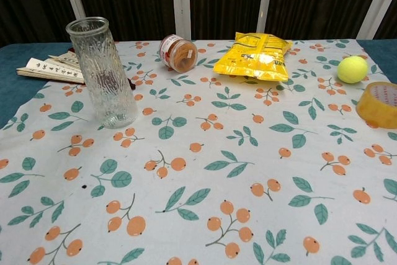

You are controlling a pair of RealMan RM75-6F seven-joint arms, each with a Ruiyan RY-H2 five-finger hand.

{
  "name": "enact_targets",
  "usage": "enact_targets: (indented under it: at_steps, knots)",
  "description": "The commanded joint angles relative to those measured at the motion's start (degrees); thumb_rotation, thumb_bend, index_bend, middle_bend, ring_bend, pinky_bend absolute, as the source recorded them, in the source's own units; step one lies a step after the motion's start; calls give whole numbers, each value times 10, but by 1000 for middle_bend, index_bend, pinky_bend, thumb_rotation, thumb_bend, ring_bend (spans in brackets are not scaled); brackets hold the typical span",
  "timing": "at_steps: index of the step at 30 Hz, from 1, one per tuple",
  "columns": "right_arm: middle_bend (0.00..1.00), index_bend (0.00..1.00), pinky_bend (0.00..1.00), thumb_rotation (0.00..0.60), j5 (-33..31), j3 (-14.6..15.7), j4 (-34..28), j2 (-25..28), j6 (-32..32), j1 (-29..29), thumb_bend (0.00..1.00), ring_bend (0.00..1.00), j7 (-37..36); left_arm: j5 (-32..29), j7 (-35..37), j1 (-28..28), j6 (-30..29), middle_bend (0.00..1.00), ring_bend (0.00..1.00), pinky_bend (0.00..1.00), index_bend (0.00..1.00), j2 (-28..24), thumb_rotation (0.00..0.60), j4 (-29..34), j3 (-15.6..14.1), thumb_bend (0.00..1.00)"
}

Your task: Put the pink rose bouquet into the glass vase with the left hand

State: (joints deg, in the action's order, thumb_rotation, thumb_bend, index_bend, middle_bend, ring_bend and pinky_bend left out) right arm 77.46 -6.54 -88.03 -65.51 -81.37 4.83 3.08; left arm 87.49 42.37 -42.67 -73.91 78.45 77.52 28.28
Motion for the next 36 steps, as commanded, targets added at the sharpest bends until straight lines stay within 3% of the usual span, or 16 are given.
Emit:
enact_targets:
  at_steps: [1, 13, 21, 36]
  knots:
    - [19, 97, 1, 600, 0, 0, 1, -1, 0, 0, 237, 88, 0, 10, 35, -14, -28, 502, 338, 437, 490, 49, 600, -74, -19, 423]
    - [19, 97, 1, 600, -4, -1, 8, -7, 5, 2, 237, 86, 1, -13, 94, -50, -41, 502, 338, 441, 490, 135, 600, -188, -28, 423]
    - [18, 98, 1, 600, -4, -1, 9, -7, 9, 4, 236, 85, -2, -26, 107, -68, -46, 502, 338, 443, 491, 160, 600, -189, -23, 423]
    - [19, 98, 1, 600, -3, -1, 9, 0, 8, 0, 237, 85, -19, -26, 89, -61, -71, 499, 334, 443, 490, 181, 600, -214, -51, 423]
